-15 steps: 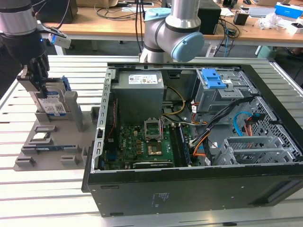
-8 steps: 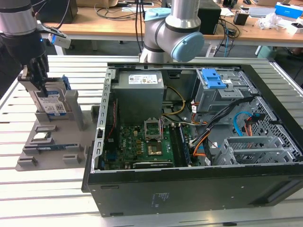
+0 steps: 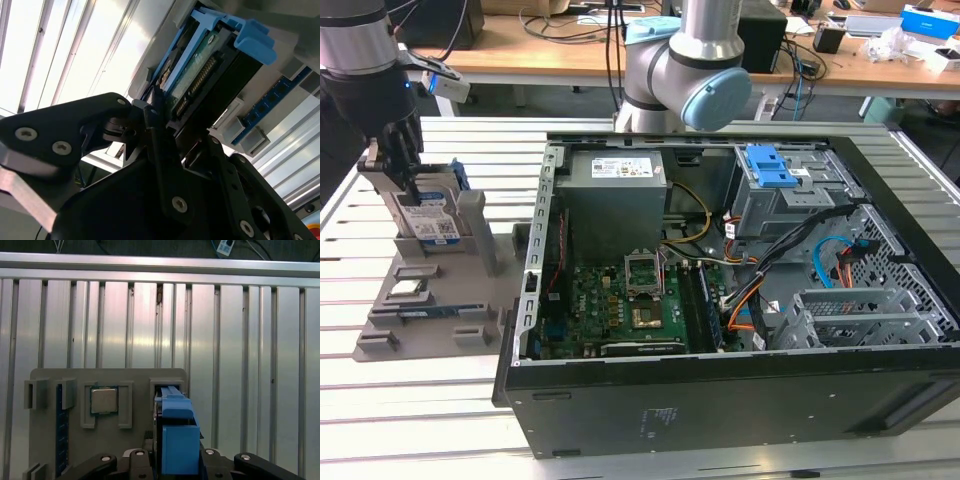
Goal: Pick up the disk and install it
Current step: 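Pick up the disk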
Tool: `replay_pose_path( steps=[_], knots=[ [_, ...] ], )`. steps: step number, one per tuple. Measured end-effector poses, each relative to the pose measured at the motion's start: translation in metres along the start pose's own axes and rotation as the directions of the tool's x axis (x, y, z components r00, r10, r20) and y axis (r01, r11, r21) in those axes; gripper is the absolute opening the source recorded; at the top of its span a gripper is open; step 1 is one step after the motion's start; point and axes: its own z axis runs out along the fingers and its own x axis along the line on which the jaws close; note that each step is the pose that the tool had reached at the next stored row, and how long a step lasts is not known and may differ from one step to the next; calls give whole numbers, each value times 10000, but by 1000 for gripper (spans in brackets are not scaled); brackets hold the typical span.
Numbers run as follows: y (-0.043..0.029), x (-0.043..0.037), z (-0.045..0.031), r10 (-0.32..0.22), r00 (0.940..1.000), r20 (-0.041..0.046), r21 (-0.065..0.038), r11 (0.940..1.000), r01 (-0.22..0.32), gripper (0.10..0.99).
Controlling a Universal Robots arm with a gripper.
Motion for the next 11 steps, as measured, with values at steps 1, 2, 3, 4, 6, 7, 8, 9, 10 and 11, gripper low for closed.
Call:
replay_pose_path(
  steps=[1, 2, 3, 4, 6, 7, 8, 9, 10, 11],
  knots=[
    [0, 0, 0, 0, 10000, 0, 0, 10000, 0, 365],
    [0, 0, 0, 0, 10000, -1, 0, 10000, 0, 365],
    [1, 0, -1, 0, 10000, 0, 0, 10000, 0, 365],
    [1, 0, -3, 0, 10000, 0, 1, 10000, 0, 365],
    [1, 0, -15, 0, 10000, -1, -1, 10000, 0, 365],
    [1, 0, -23, 0, 10000, 0, 1, 10000, 0, 365],
    [1, 0, -29, -1, 10000, -1, 1, 10000, 1, 365],
    [2, 0, -39, 0, 10000, -1, 0, 10000, 0, 365],
    [2, 0, -49, 0, 10000, -1, 0, 10000, 0, 365],
    [4, 0, -76, 0, 10000, 0, 1, 10000, 0, 365]
  ],
)
